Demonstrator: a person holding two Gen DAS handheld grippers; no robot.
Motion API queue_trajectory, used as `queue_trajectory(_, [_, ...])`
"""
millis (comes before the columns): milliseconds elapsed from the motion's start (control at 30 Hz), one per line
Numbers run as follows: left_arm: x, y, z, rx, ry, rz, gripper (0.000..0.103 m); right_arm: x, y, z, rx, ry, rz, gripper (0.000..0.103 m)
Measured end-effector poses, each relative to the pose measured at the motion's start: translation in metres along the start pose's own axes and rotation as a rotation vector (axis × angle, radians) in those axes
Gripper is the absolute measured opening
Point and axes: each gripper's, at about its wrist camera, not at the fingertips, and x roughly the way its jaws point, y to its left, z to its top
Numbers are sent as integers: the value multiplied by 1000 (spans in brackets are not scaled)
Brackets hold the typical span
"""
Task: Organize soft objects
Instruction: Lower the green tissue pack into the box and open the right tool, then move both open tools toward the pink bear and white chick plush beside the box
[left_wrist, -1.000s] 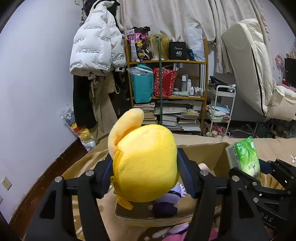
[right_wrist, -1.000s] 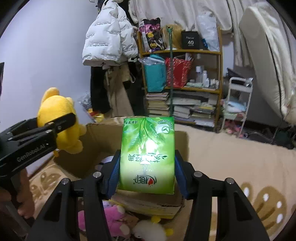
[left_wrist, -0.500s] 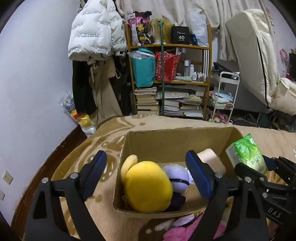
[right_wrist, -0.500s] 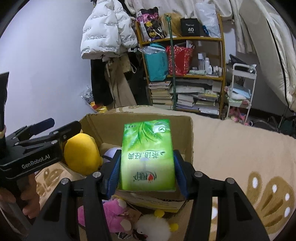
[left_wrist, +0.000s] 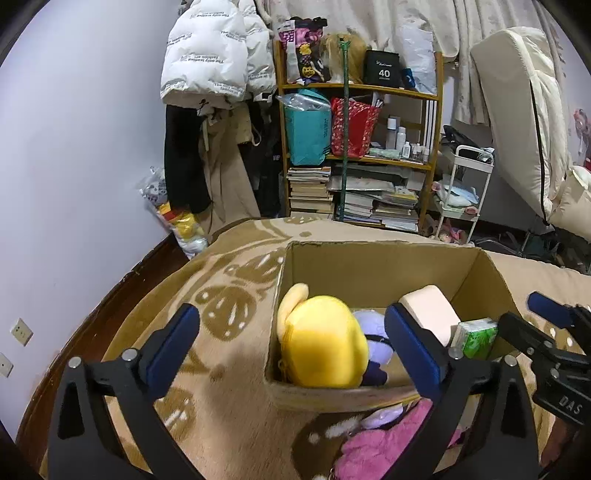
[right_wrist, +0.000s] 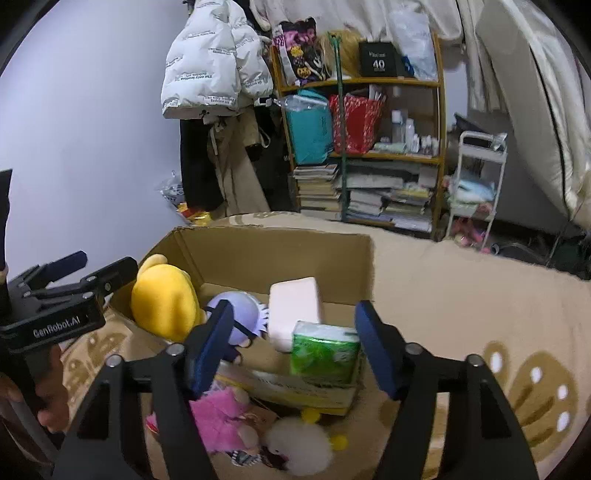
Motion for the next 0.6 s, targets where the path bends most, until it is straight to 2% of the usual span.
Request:
queue_trajectory(67, [-3, 2, -2, -3, 1, 8, 100, -6, 0, -1, 2, -9, 1, 82])
queue_trajectory(200, [-12, 6, -7, 1, 4, 18, 101, -16, -4, -3, 18, -2, -7, 84])
queue_trajectory(300, [-20, 9, -12, -11, 14, 11, 101, -23, -8, -5, 42, 5, -10, 91])
queue_trajectory(433, [-30, 14, -20, -26, 32, 11, 102, -33, -9, -9, 59, 8, -12, 92])
queue_trajectory(600, [-44, 19, -28, -35, 38, 19, 102, -48, -7, -15, 61, 2, -28, 102])
